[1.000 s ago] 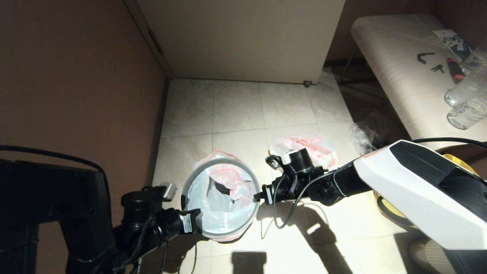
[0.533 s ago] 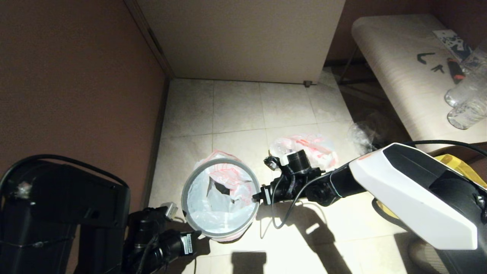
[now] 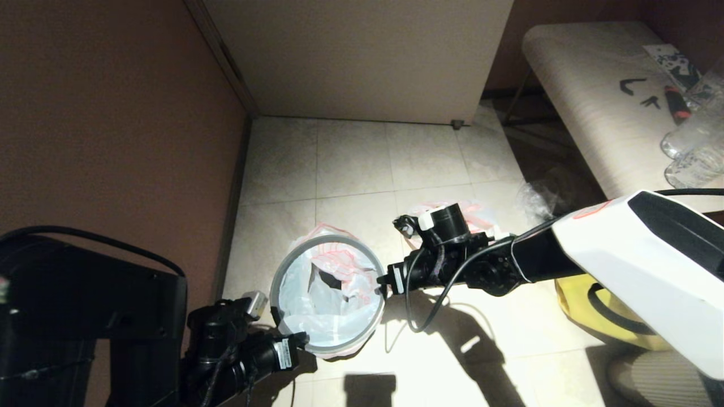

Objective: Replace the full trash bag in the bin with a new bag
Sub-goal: Place the trash can ring on the trash can

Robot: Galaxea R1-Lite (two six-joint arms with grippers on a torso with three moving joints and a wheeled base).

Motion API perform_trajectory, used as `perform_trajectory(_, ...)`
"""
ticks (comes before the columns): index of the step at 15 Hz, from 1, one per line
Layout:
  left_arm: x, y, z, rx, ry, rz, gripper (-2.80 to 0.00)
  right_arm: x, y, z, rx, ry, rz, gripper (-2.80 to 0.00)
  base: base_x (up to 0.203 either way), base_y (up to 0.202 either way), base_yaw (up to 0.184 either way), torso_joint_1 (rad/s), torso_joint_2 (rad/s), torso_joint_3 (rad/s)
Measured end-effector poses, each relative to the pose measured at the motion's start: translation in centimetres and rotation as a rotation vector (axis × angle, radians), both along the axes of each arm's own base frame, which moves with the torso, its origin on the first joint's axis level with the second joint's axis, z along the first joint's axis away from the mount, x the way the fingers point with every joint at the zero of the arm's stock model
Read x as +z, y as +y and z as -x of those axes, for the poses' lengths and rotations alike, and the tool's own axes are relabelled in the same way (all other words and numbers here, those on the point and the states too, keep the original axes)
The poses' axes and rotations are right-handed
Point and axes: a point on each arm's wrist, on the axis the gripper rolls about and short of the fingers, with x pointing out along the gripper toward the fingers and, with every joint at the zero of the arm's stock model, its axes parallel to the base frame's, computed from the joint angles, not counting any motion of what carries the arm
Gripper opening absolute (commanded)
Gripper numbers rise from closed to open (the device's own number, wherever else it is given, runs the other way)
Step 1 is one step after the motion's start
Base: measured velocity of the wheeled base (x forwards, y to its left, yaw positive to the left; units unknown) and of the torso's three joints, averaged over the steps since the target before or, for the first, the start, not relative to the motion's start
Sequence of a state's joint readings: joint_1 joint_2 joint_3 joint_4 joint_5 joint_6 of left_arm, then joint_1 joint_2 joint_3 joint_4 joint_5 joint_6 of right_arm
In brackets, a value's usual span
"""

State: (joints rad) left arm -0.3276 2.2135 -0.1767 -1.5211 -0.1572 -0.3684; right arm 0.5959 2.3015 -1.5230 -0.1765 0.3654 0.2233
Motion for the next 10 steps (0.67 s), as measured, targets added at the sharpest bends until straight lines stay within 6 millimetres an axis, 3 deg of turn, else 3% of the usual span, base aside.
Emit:
perform_trajectory(3,3.6,-0.9,-0.3,-0.038,-0.161,0.035,-2.80,1.2,-0.3,0.9,-0.034,-0.018,0.018,-2.80,0.000,0.000,0.000,0.000,0.00,0.000)
perform_trajectory(5,5.1,-1.2,-0.7,-0.049,-0.238,0.045,-2.80,1.0,0.1,0.5,-0.023,-0.019,0.009,-2.80,0.000,0.000,0.000,0.000,0.00,0.000)
perform_trajectory(10,3.2,-1.0,-3.6,-0.054,-0.226,0.051,-2.80,-2.5,1.6,-1.5,0.044,0.026,-0.012,-2.80,0.000,0.000,0.000,0.000,0.00,0.000)
